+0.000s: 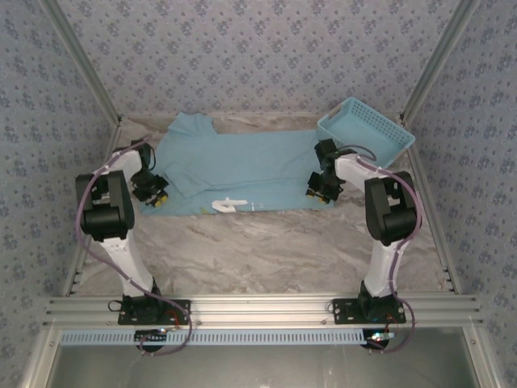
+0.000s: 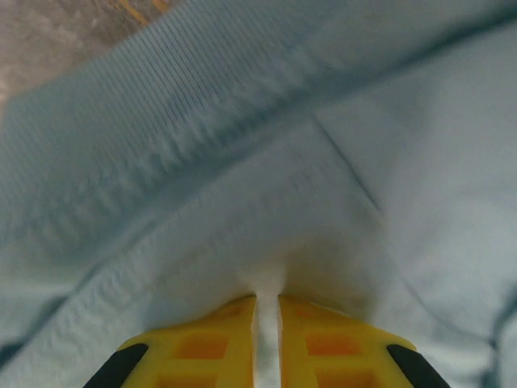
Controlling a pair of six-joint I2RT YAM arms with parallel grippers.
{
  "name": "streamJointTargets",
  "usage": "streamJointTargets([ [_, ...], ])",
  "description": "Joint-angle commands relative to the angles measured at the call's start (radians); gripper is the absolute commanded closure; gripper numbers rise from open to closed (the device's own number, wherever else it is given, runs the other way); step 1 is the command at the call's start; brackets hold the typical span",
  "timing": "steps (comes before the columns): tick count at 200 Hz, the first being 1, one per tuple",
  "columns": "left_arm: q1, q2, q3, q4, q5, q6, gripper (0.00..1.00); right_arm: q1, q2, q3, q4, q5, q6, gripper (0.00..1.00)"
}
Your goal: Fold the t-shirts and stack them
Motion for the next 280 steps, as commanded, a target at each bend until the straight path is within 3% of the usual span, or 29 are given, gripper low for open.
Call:
streamJointTargets([
  [1,0.003,0.020,-0.016,0.001,-0.012,-0.014,0.87,-0.005,0.046,0.026,-0.041,-0.018,0.000,0.65],
  [68,0.002,-0.224,-0.338,-0.012,-0.108,-0.044,0.86,0.004,-0.151,-0.237,-0.130,0.035,-0.048,0.62],
  [110,0.001,-0.374,-0.438,-0.068,-0.114,-0.039,0.85,0.029,-0.322,-0.354,-0.177,0.025,-0.036,0.59],
  [136,-0.054,-0.524,-0.434,-0.079,-0.079,-0.102,0.76,0.067,-0.459,-0.362,-0.135,0.017,-0.025,0.51],
  [159,-0.105,-0.613,-0.456,-0.043,0.058,-0.220,0.65,0.083,-0.523,-0.363,-0.013,-0.082,-0.029,0.40],
  [182,-0.133,-0.620,-0.531,0.061,0.226,-0.343,0.62,0.081,-0.493,-0.356,0.099,-0.234,-0.016,0.39],
  [202,-0.175,-0.591,-0.551,0.141,0.275,-0.410,0.62,0.088,-0.470,-0.348,0.171,-0.301,0.032,0.40],
  [280,-0.208,-0.442,-0.535,0.190,0.196,-0.385,0.69,0.090,-0.468,-0.330,0.172,-0.327,0.054,0.42],
])
